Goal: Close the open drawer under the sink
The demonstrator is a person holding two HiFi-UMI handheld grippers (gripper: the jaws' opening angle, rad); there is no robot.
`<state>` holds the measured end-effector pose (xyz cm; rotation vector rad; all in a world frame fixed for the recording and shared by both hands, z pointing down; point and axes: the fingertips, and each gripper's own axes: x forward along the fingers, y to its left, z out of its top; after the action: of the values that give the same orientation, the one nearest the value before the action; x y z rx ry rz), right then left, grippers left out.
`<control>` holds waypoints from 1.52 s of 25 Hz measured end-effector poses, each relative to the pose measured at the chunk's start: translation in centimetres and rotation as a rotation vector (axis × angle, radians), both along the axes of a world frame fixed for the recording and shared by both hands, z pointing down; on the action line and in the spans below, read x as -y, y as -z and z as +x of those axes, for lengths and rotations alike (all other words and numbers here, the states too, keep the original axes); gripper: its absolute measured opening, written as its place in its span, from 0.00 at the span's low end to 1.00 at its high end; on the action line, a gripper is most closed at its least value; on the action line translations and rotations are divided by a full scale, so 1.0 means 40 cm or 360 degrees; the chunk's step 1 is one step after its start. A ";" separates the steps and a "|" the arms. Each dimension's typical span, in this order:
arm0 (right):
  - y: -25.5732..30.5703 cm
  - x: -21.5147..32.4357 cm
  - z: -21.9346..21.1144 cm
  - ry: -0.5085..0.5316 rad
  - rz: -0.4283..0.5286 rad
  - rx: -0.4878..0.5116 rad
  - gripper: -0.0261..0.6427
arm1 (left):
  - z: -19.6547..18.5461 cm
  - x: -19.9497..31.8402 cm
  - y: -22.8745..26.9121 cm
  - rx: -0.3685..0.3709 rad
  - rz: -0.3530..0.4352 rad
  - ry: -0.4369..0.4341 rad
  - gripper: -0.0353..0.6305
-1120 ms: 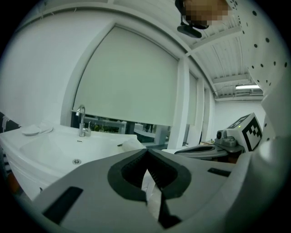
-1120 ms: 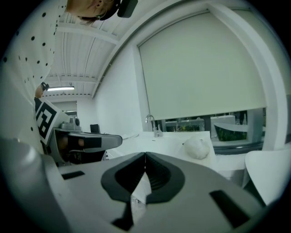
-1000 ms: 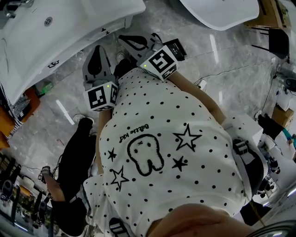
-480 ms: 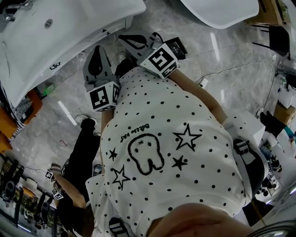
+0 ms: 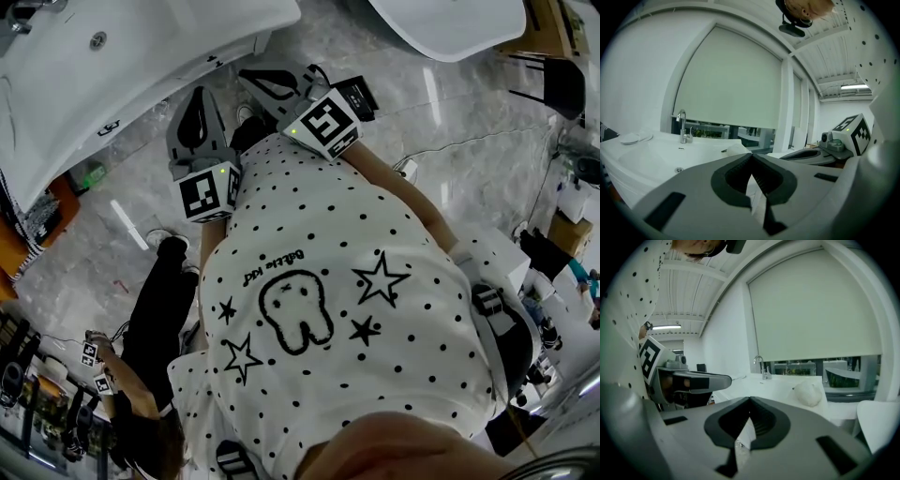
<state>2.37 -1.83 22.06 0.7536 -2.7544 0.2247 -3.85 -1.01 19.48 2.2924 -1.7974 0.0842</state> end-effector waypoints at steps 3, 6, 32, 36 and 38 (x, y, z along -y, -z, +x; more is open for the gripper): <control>-0.001 0.001 -0.003 0.0006 0.0004 -0.0006 0.06 | 0.007 0.004 0.000 0.0009 -0.0001 -0.0029 0.06; -0.006 0.005 -0.005 0.0001 -0.0006 -0.0008 0.06 | 0.006 0.009 -0.002 0.0001 -0.0003 -0.0038 0.06; -0.004 0.007 -0.008 0.0021 -0.0001 -0.0020 0.06 | -0.004 0.010 -0.001 -0.0034 -0.0001 -0.0004 0.06; -0.005 0.007 -0.010 0.0015 0.0003 -0.0023 0.06 | -0.007 0.009 -0.003 -0.0035 -0.0003 -0.0008 0.06; -0.005 0.005 -0.010 0.0016 0.0006 -0.0025 0.06 | -0.007 0.008 -0.004 -0.0034 -0.0003 -0.0009 0.06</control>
<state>1.97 -2.04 22.28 0.7395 -2.7437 0.2102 -4.14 -1.32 19.65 2.2886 -1.7797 0.0617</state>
